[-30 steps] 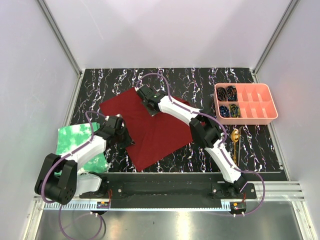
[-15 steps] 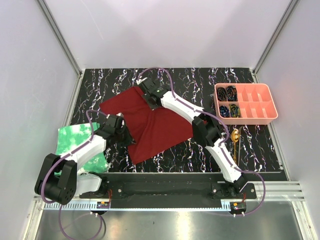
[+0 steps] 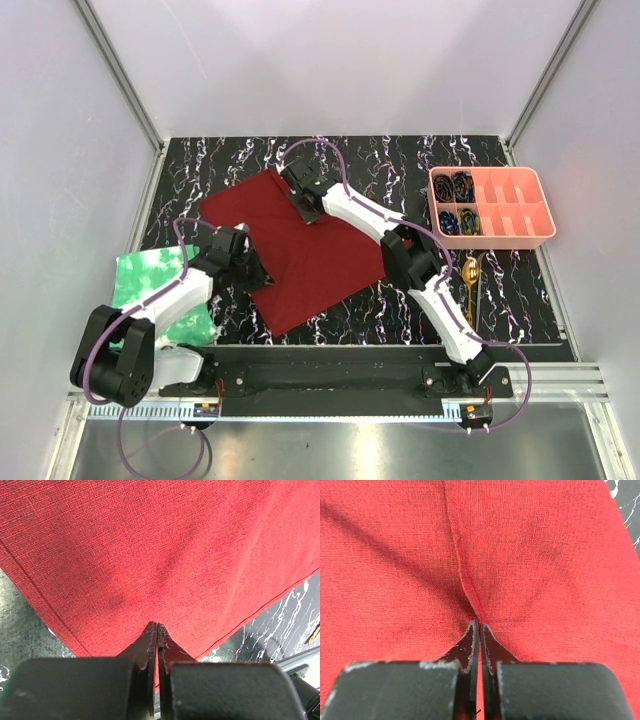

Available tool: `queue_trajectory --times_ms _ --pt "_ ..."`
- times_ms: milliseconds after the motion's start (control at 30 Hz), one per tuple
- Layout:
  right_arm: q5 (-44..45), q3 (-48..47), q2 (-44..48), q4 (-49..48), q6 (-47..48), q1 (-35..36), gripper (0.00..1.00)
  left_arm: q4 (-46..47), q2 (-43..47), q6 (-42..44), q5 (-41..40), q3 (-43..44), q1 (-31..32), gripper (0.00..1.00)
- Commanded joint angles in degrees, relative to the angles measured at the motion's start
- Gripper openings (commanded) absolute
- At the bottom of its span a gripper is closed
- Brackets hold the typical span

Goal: Fold the napkin into a case and place the utensils inside
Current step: Flatten out the crumpled napkin at the center of the board.

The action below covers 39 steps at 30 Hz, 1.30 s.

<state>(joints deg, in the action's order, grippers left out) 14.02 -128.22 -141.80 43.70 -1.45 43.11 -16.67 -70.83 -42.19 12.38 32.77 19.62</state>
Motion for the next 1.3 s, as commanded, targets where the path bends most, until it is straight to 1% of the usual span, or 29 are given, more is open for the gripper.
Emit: queue_trajectory --times_ms 0,100,167,200,267,300,367,400,433,467,500,533,600,633,667,700,733,767,833,867,900,933,967,1067,1100,1133,1167,1233,1267 --pt "5.3 -4.1 0.1 -0.8 -0.6 -0.4 0.0 2.3 -1.2 -0.3 1.2 2.1 0.2 0.0" --pt "13.9 -5.4 0.1 -5.7 -1.0 -1.5 0.0 2.7 -3.3 -0.7 1.3 2.0 0.1 0.0" --pt "16.2 -9.3 -1.4 -8.5 -1.0 -4.3 0.0 2.7 -3.3 -0.2 1.8 2.0 0.2 0.0" --pt "19.2 -10.2 -1.9 -10.5 0.6 -5.0 0.0 2.6 -2.9 0.7 1.6 2.1 0.1 0.0" --pt "20.3 -12.5 -4.0 -18.4 4.8 -7.6 0.0 1.0 -2.2 1.9 1.0 2.6 0.1 0.0" --pt "22.0 -13.5 -5.1 -21.3 8.6 -8.3 0.0 0.7 -2.0 2.9 1.2 2.9 0.1 0.0" --pt "21.4 -17.7 -9.0 -28.3 11.9 -11.2 0.0 -0.5 -2.1 3.5 1.5 3.8 0.1 0.0" --pt "17.7 -20.5 -10.9 -28.6 13.4 -12.3 0.12 -0.8 -2.2 4.1 1.8 4.2 0.1 0.0" --pt "17.0 -23.4 -12.8 -28.3 14.0 -13.2 0.24 -1.6 -2.4 4.5 1.9 5.3 0.1 0.0" --pt "17.3 -28.9 -16.0 -27.4 14.5 -13.8 0.45 -2.2 -2.5 4.8 1.9 5.9 0.0 0.0" --pt "17.3 -30.8 -16.9 -26.6 15.2 -13.8 0.59 -2.8 -2.6 5.5 1.6 6.7 -0.1 0.0" --pt "17.2 -31.5 -16.9 -26.0 15.6 -13.8 0.77 -4.2 -2.4 5.5 1.0 7.9 -0.2 0.0" --pt "15.4 -27.5 -12.9 -24.9 13.7 -13.7 0.79 -3.7 -2.0 5.0 -0.2 8.4 -1.0 0.02" --pt "15.5 -24.7 -8.2 -24.7 13.1 -13.6 0.81 -3.3 -2.2 4.7 -0.2 9.3 -1.2 0.04" --pt "16.2 -18.7 -5.6 -23.7 11.9 -13.4 0.83 -3.3 -2.6 4.3 -0.6 9.8 -1.9 0.06" --pt "16.1 -15.9 -3.2 -22.3 8.6 -13.5 0.87 -2.9 -3.5 3.5 -0.8 10.2 -1.9 0.08" --pt "16.0 -13.2 1.4 -20.6 7.0 -13.5 0.89 -1.9 -4.4 3.3 -0.7 11.1 -1.9 0.11" --pt "14.9 -8.4 3.3 -16.3 5.1 -13.5 0.89 -1.8 -5.4 3.0 -0.3 11.8 -1.9 0.17" --pt "7.6 -4.2 8.3 -11.2 -1.4 -13.5 0.89 -1.7 -9.8 2.6 2.6 13.8 -1.9 0.17" --pt "5.0 1.2 9.9 -9.9 -4.7 -13.5 0.88 -1.6 -11.4 2.6 3.6 14.2 -1.9 0.17" --pt "1.0 3.7 11.2 -9.9 -5.8 -13.5 0.86 -1.3 -12.6 2.3 4.1 14.2 -1.8 0.17" --pt "0.4 8.2 13.2 -11.5 -7.1 -13.5 0.84 -1.0 -14.4 2.1 4.9 14.1 -1.1 0.17" --pt "0.0 10.0 13.8 -12.8 -8.1 -13.5 0.78 -0.8 -14.9 2.0 5.2 13.7 -0.5 0.17" --pt "-2.2 11.1 13.2 -14.9 -8.5 -13.5 0.67 -0.7 -15.6 1.8 5.0 11.6 2.9 0.17" --pt "-3.3 10.7 12.8 -15.1 -8.6 -13.7 0.58 -0.9 -15.4 1.7 4.4 9.9 3.8 0.18" --pt "-4.3 9.4 11.1 -15.5 -8.6 -13.8 0.55 -0.9 -15.3 1.2 3.7 8.7 4.6 0.18" --pt "-6.0 8.4 10.0 -15.5 -8.5 -13.9 0.54 -0.9 -15.2 -0.1 3.7 7.7 4.7 0.18" --pt "-6.1 6.1 7.3 -15.3 -8.7 -14.0 0.54 -2.4 -15.1 -0.4 2.4 5.3 4.7 0.17" --pt "-5.9 5.4 6.5 -15.4 -8.9 -14.2 0.55 -4.8 -14.9 -0.4 1.3 4.9 4.7 0.17"
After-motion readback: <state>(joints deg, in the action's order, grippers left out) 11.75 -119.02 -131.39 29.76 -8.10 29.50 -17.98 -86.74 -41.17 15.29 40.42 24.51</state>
